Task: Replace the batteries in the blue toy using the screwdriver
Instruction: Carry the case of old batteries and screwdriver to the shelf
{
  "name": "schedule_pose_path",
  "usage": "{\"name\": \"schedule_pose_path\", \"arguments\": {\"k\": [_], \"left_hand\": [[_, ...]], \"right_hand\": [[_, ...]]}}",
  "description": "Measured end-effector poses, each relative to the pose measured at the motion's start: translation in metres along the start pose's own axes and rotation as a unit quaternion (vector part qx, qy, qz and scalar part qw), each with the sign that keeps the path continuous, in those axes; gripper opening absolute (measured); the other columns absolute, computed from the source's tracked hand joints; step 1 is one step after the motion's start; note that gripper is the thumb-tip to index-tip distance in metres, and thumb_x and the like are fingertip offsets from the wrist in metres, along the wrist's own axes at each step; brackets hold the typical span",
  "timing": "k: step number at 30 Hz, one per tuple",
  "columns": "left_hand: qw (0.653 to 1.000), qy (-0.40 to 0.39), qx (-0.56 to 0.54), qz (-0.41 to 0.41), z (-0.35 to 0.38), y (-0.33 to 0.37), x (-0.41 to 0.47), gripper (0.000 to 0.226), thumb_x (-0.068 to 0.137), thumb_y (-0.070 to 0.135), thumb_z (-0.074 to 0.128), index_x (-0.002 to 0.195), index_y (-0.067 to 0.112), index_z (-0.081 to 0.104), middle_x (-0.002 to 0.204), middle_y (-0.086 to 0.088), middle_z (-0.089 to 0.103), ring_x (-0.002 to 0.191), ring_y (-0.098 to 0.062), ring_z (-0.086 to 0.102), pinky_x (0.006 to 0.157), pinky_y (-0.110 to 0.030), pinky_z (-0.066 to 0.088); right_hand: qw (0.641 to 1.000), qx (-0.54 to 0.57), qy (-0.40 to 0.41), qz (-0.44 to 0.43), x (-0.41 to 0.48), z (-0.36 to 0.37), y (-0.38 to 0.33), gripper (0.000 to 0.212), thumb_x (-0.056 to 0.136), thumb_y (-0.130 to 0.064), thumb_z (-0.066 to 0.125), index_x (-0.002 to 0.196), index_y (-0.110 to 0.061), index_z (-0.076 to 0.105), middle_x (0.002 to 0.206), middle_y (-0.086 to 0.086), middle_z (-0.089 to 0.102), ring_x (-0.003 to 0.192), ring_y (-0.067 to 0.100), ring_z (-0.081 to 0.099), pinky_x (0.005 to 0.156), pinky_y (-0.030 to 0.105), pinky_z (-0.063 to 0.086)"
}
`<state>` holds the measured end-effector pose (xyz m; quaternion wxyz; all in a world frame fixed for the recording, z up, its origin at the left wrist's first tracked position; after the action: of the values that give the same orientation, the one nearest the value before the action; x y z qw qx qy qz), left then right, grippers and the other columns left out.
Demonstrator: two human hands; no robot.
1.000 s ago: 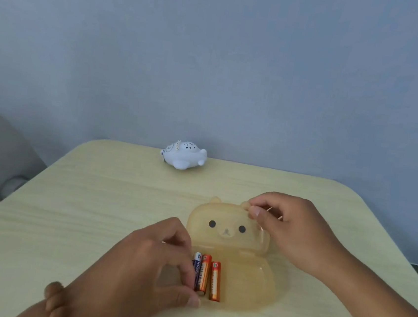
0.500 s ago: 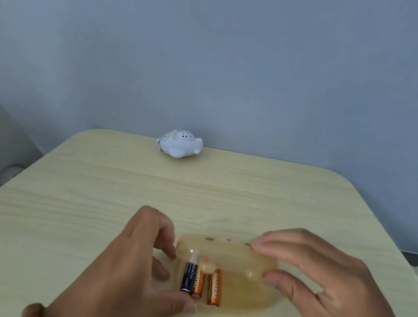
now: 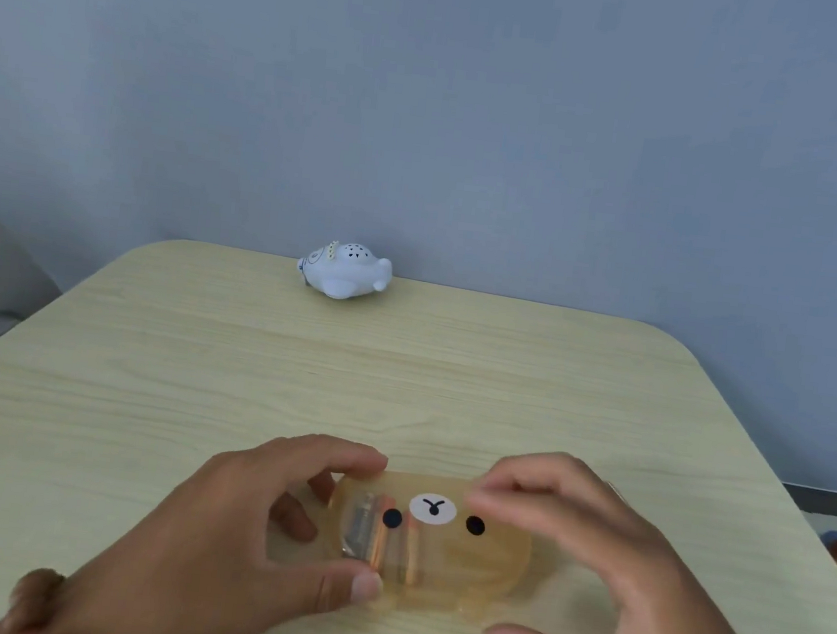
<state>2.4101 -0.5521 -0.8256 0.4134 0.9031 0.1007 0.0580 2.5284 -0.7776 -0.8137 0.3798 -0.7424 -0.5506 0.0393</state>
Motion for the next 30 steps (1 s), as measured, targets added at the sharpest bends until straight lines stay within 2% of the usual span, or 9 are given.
{"name": "schedule_pose_path", "arguments": {"k": [2,5,8,10,12,15,24,30], "left_hand": [[1.000,0.002,-0.007,-0.003,0.001,-0.001,0.000,0.079,0.040,0.079,0.076,0.115,0.067,0.053,0.111,0.029,0.056,0.086,-0.005,0.066,0.078,-0.015,0.054],[1.000,-0.001,-0.003,-0.004,0.000,-0.001,0.002,0.079,0.039,0.080,0.076,0.114,0.068,0.053,0.111,0.029,0.057,0.084,-0.005,0.067,0.077,-0.012,0.053],[1.000,-0.005,-0.001,-0.011,-0.001,0.000,0.003,0.084,0.033,0.089,0.070,0.113,0.070,0.052,0.112,0.031,0.056,0.083,-0.004,0.068,0.075,-0.008,0.050],[1.000,-0.006,-0.002,-0.014,-0.001,-0.001,0.004,0.086,0.032,0.090,0.068,0.113,0.070,0.051,0.111,0.031,0.055,0.082,-0.005,0.068,0.074,-0.007,0.049],[1.000,-0.006,0.000,-0.015,0.000,-0.001,0.005,0.086,0.031,0.089,0.069,0.113,0.071,0.051,0.111,0.031,0.055,0.082,-0.004,0.068,0.074,-0.007,0.050],[1.000,-0.006,0.012,-0.018,-0.001,0.000,0.005,0.087,0.029,0.089,0.068,0.113,0.071,0.050,0.113,0.035,0.053,0.082,-0.003,0.068,0.074,-0.007,0.050],[1.000,-0.008,0.021,-0.017,-0.002,0.002,0.006,0.089,0.026,0.092,0.063,0.112,0.074,0.046,0.114,0.040,0.049,0.083,0.000,0.067,0.075,-0.006,0.048],[0.999,-0.023,0.044,-0.009,0.000,0.005,0.006,0.093,0.032,0.094,0.061,0.118,0.077,0.030,0.123,0.041,0.040,0.092,0.007,0.062,0.077,-0.006,0.048]], "right_hand": [[0.996,0.062,0.003,0.069,0.005,0.001,-0.003,0.064,0.071,-0.049,0.082,0.132,-0.048,0.060,0.135,-0.015,0.054,0.129,0.011,0.057,0.104,0.012,0.041],[0.989,0.041,-0.013,0.143,0.013,0.009,-0.002,0.069,0.065,-0.062,0.077,0.130,-0.059,0.053,0.140,-0.026,0.045,0.134,-0.003,0.047,0.100,0.012,0.043],[0.974,0.041,-0.059,0.215,0.021,0.008,-0.005,0.066,0.067,-0.061,0.083,0.125,-0.059,0.054,0.135,-0.039,0.044,0.125,-0.019,0.046,0.094,0.006,0.042],[0.964,0.029,-0.097,0.245,0.025,0.002,-0.006,0.068,0.065,-0.061,0.085,0.126,-0.055,0.055,0.130,-0.042,0.047,0.118,-0.020,0.051,0.097,0.011,0.046],[0.958,-0.001,-0.132,0.253,0.029,-0.002,-0.009,0.070,0.064,-0.066,0.083,0.127,-0.054,0.053,0.127,-0.042,0.049,0.116,-0.020,0.052,0.101,0.017,0.047],[0.952,-0.025,-0.153,0.265,0.034,-0.003,-0.013,0.071,0.065,-0.069,0.080,0.127,-0.056,0.049,0.123,-0.042,0.049,0.113,-0.020,0.051,0.101,0.019,0.048],[0.953,-0.015,-0.134,0.273,0.030,0.000,-0.012,0.070,0.066,-0.067,0.081,0.126,-0.059,0.047,0.123,-0.043,0.050,0.114,-0.019,0.051,0.101,0.019,0.047],[0.957,-0.007,-0.125,0.261,0.029,0.002,-0.009,0.071,0.066,-0.067,0.081,0.128,-0.061,0.046,0.126,-0.048,0.044,0.117,-0.025,0.045,0.098,0.011,0.042]]}}
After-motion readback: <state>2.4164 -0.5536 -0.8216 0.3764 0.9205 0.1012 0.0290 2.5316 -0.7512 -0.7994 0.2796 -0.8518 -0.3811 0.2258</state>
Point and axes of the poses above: each hand's wrist, its own x-axis towards the middle knuckle, its own z-axis out of the palm, y = z × x, the point moved 4 cm from there along x, towards the middle knuckle
